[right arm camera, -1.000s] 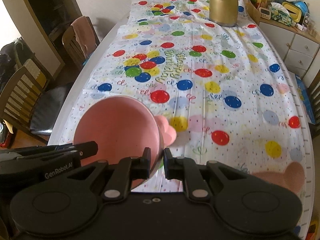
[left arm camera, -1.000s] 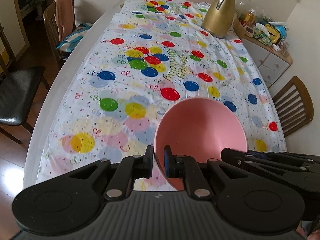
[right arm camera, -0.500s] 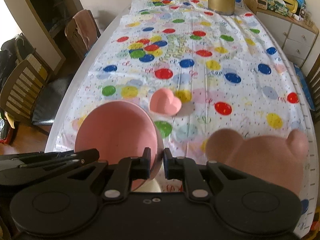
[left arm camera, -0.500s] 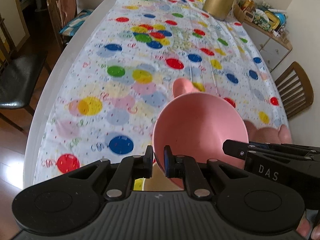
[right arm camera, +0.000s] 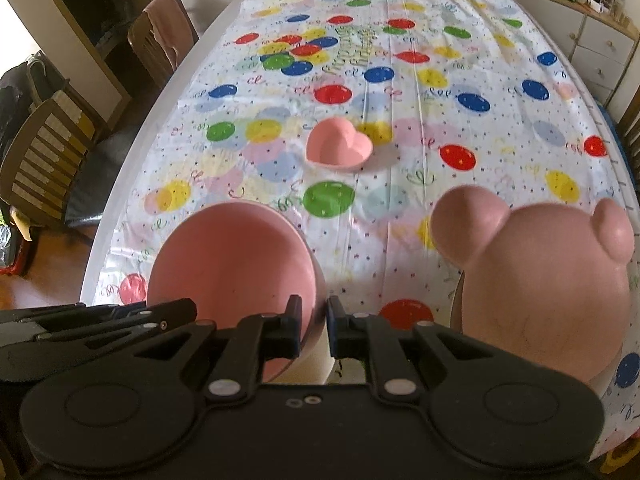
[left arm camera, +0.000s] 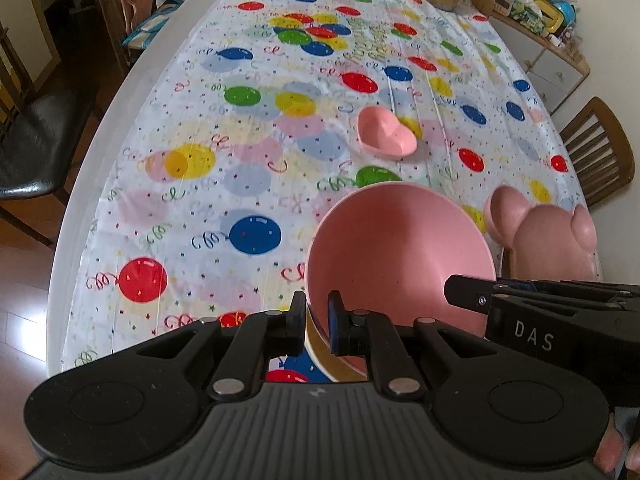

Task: Organize plates and bowls
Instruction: 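Lift the pink bowl and carry it beside the bear-shaped plate stack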

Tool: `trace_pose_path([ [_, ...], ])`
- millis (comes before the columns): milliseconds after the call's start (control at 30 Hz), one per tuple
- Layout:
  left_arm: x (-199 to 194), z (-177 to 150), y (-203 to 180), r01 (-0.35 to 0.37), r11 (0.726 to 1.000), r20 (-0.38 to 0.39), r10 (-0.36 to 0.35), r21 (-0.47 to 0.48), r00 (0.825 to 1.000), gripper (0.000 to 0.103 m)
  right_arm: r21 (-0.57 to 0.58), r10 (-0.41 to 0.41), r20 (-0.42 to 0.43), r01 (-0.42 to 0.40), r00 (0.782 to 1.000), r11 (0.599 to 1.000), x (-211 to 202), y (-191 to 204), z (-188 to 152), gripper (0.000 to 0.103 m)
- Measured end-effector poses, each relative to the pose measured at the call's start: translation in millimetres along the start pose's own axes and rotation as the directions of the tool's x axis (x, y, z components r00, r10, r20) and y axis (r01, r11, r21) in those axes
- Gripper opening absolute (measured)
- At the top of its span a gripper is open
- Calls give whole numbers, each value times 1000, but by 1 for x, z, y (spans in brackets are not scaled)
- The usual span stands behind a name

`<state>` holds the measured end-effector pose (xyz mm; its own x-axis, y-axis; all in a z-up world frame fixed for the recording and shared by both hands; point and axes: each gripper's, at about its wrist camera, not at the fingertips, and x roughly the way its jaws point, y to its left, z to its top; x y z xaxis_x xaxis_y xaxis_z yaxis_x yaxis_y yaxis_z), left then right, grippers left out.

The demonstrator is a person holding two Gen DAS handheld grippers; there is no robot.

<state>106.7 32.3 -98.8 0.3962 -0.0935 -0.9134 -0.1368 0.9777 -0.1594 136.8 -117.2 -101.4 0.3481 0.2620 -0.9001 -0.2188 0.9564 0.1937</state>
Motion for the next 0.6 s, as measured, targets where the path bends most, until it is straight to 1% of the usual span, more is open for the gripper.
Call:
trace_pose_path([
  [233, 3, -9, -1, 3, 1000, -22, -3, 8, 1000, 10, 11, 0, -19, 0, 1000, 1000, 3, -4, -8, 11],
  [600, 10, -13, -1, 3, 1000, -50, -3, 11, 999, 10, 18, 10, -41, -9, 999, 1000, 8, -7, -15, 12],
])
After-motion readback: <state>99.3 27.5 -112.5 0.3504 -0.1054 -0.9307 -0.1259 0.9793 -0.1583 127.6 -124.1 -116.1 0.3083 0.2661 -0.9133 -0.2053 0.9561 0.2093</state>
